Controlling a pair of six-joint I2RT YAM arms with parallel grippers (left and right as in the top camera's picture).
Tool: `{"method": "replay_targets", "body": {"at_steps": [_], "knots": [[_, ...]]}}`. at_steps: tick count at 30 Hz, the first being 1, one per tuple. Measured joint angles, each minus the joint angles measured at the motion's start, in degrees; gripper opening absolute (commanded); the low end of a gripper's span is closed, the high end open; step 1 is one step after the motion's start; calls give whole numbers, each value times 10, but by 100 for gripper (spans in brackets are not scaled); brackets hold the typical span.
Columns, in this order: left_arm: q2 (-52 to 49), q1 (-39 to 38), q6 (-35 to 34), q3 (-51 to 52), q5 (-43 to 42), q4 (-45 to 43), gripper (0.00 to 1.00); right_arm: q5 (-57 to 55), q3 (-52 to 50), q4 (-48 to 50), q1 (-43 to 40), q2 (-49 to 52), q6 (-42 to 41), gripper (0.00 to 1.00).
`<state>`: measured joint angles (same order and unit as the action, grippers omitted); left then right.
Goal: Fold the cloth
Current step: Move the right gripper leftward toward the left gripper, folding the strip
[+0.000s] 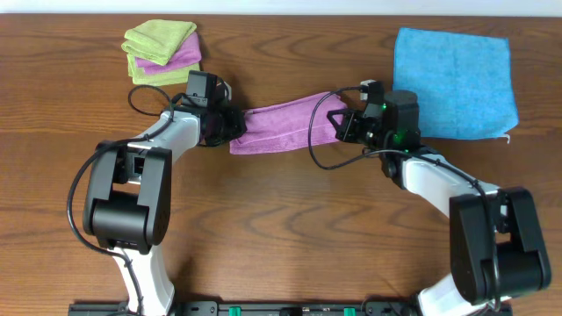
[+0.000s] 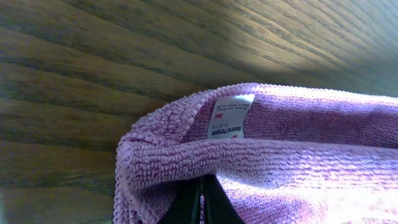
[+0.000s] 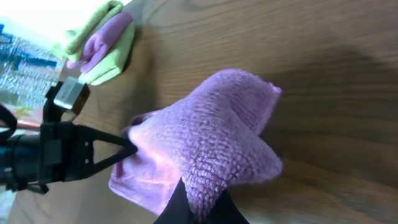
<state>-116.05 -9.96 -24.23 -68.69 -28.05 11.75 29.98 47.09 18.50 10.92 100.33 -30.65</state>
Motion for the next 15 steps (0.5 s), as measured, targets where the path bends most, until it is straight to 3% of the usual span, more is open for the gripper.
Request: {"method": "replay_targets", "body": {"at_steps": [15], "knots": [[0,0,-13,0,0,0,6,-54,70,-55,96,0,10,1]]}}
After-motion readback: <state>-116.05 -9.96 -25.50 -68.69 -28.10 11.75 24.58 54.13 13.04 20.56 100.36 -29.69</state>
